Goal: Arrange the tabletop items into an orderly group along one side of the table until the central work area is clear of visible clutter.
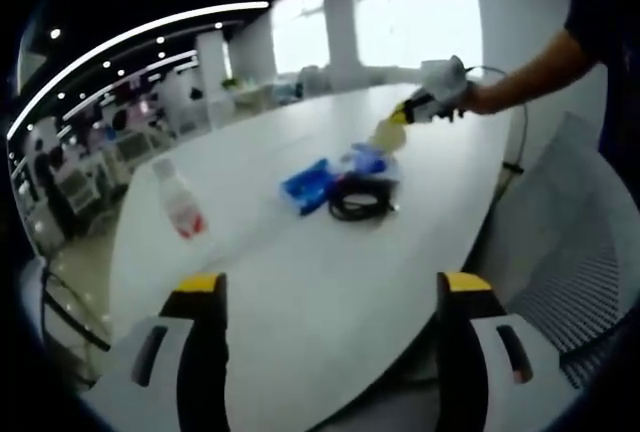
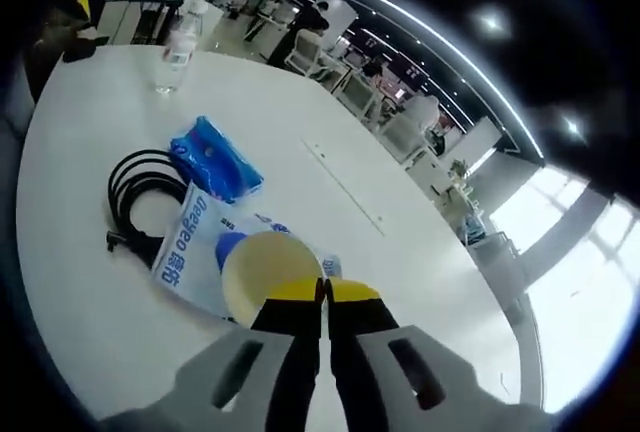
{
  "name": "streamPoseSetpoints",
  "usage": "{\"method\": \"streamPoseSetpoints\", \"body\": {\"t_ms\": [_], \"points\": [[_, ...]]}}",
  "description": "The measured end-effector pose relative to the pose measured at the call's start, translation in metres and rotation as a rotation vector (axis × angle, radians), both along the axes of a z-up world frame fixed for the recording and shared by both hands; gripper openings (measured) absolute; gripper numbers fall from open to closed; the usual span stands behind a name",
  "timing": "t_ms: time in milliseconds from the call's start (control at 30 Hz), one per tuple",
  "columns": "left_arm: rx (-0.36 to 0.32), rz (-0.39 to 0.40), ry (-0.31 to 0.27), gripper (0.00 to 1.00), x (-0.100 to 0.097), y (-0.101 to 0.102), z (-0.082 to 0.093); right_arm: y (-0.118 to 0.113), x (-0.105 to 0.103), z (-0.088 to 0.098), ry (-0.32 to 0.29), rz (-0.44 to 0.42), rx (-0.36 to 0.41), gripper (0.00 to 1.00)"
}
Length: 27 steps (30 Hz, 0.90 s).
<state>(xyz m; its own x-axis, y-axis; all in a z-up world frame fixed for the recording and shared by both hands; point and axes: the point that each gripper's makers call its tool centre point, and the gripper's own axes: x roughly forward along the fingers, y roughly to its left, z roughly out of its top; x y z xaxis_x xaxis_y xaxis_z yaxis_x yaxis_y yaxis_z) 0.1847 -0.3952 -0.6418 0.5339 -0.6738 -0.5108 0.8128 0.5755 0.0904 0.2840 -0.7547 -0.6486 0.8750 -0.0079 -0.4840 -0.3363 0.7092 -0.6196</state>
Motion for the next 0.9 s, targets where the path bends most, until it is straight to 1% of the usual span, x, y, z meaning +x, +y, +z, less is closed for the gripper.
{"method": "streamPoseSetpoints", "body": {"t_ms": [100, 367, 633, 900], "points": [[-0.001, -0.001, -0.002, 0.82, 0.000, 0.000, 0.000, 0.010, -0.002, 0.006, -0.011, 0.016, 0.029, 0.01], [-0.023, 0.023, -0.021, 0.81, 0.003, 0.002, 0.006, 0.037, -0.013, 0.021, -0.027, 0.060, 0.067, 0.01], [-0.031, 0.033, -0.025, 0.78, 0.005, 0.003, 0.009, 0.066, -0.020, 0.036, -0.028, 0.060, 0.173, 0.01], [-0.033, 0.024, -0.031, 0.71, 0.004, 0.001, 0.011, 0.088, -0.030, 0.039, -0.015, 0.075, 0.222, 0.01]]}}
